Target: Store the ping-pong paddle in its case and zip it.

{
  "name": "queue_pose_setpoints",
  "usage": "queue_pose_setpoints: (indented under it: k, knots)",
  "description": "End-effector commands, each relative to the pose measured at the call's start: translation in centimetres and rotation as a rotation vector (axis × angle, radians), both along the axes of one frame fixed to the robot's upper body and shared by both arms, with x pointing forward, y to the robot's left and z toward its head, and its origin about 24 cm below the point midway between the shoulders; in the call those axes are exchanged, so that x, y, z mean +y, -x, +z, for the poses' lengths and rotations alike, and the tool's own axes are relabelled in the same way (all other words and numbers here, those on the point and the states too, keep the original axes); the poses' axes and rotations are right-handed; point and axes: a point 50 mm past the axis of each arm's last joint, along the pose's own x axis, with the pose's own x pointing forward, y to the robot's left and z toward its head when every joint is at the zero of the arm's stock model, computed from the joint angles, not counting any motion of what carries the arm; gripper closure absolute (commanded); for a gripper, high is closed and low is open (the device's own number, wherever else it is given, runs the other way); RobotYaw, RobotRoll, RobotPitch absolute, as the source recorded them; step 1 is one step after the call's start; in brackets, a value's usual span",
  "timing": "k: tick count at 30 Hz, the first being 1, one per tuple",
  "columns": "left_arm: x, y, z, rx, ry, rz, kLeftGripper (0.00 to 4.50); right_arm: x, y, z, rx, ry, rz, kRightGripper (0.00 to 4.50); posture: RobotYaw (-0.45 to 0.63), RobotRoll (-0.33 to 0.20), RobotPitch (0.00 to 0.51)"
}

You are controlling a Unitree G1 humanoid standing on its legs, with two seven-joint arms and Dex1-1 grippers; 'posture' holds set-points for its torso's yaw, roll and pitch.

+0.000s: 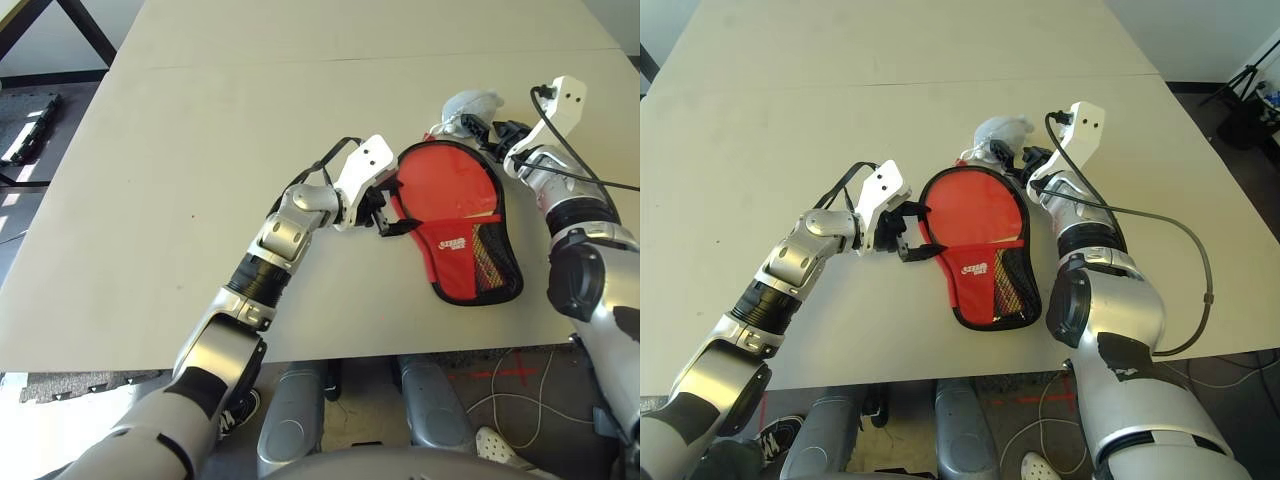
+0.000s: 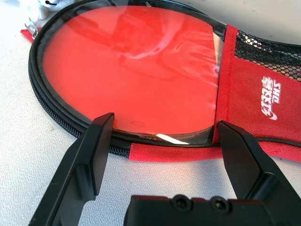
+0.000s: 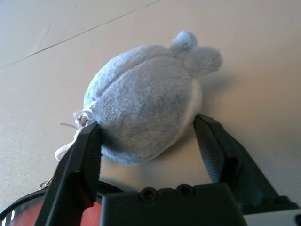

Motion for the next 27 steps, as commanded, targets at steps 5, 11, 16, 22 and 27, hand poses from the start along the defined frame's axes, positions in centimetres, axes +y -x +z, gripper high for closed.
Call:
queue_pose_setpoints:
  k: [5, 11, 16, 22, 27]
  knots:
    - [-0.4, 0.9, -2.1, 0.079, -0.051, -0.034, 0.0, 0.3, 0.0, -0.4, -0.014, 0.031, 0.015, 2.96, -0.13, 0.0, 0.262]
    - [-0.4, 0.9, -2.2, 0.082, -0.054, -0.031, 0.0, -0.3, 0.3, -0.2, -0.036, 0.066, 0.029, 4.49, -0.14, 0.0, 0.265]
    - [-0.5, 0.7, -2.0, 0.082, -0.054, -0.027, 0.0, -1.9, 1.0, 0.1, -0.047, 0.139, 0.069, 4.49, -0.14, 0.0, 0.27]
    - [-0.4, 0.4, -2.0, 0.087, -0.067, -0.008, 0.0, -5.1, 2.4, 1.1, -0.062, 0.216, 0.106, 4.49, -0.15, 0.0, 0.273]
    - [-0.7, 0.4, -2.1, 0.086, -0.089, -0.027, 0.0, -6.6, 3.5, 1.9, -0.069, 0.255, 0.123, 4.49, -0.17, 0.0, 0.27]
